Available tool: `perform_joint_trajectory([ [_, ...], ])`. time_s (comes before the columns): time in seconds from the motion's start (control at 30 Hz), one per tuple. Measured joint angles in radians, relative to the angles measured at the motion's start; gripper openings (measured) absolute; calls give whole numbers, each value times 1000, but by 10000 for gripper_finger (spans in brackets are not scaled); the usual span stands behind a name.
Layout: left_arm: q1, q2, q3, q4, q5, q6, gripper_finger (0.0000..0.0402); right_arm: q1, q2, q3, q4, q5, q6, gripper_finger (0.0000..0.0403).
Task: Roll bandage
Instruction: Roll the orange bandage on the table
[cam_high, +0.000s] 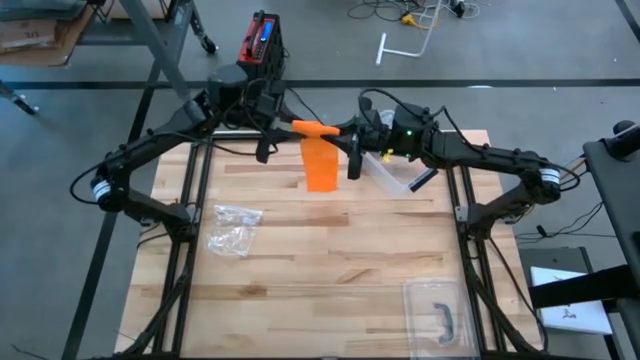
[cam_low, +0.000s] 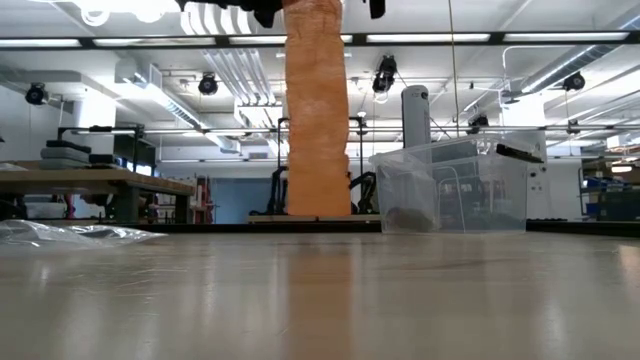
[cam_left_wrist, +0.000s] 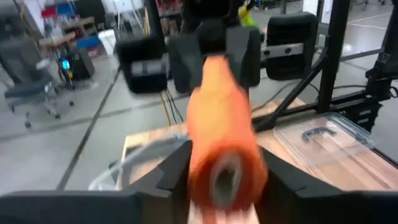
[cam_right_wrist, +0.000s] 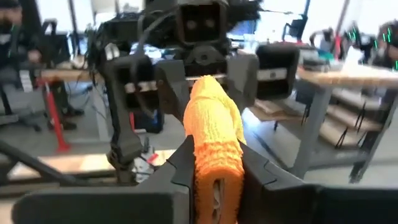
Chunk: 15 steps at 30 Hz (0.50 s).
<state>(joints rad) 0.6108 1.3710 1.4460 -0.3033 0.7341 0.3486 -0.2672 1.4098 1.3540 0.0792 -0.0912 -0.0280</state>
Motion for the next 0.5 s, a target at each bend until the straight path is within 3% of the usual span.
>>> perform_joint_trajectory([
  [0.23, 53, -37, 0, -132, 68, -20, 227, 3, -9, 34, -7, -88, -367, 65],
  [0.5, 72, -38, 0, -67, 236, -44, 322, 4, -8, 48, 0, -220, -646, 57],
])
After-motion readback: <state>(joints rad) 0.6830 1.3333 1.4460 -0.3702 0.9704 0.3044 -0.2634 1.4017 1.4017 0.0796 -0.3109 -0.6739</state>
